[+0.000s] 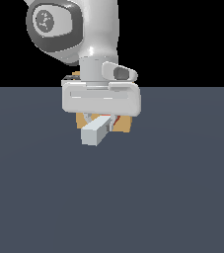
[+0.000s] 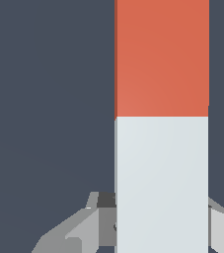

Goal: Insert the peg into the horizontal hole in a box.

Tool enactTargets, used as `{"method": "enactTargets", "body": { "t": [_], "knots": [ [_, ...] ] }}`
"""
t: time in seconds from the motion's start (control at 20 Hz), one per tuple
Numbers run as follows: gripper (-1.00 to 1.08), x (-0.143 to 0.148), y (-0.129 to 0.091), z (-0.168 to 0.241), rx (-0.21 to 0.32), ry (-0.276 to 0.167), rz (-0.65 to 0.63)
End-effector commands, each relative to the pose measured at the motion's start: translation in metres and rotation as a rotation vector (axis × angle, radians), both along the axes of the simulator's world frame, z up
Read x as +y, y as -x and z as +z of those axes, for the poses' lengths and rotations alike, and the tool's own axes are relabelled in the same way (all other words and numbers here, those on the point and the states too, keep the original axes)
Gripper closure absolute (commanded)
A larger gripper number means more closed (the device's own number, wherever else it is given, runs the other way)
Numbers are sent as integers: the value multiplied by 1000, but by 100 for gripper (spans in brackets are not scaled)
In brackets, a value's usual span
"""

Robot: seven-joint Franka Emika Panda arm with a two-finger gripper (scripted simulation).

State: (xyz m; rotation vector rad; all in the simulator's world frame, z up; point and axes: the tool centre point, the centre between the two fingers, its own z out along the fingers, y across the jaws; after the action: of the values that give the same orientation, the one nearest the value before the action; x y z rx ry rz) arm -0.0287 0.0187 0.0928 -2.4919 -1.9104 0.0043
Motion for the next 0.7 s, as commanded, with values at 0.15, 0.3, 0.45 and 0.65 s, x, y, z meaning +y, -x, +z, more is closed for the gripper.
{"method": "enactTargets", "body": {
  "t": [0.15, 0.3, 0.45, 0.65],
  "knots": [
    [108, 28, 16, 11, -3, 0, 41],
    [108, 36, 20, 13, -3, 0, 52],
    [108, 39, 21, 14, -3, 0, 55],
    [108, 38, 21, 14, -3, 0, 53]
  ]
}}
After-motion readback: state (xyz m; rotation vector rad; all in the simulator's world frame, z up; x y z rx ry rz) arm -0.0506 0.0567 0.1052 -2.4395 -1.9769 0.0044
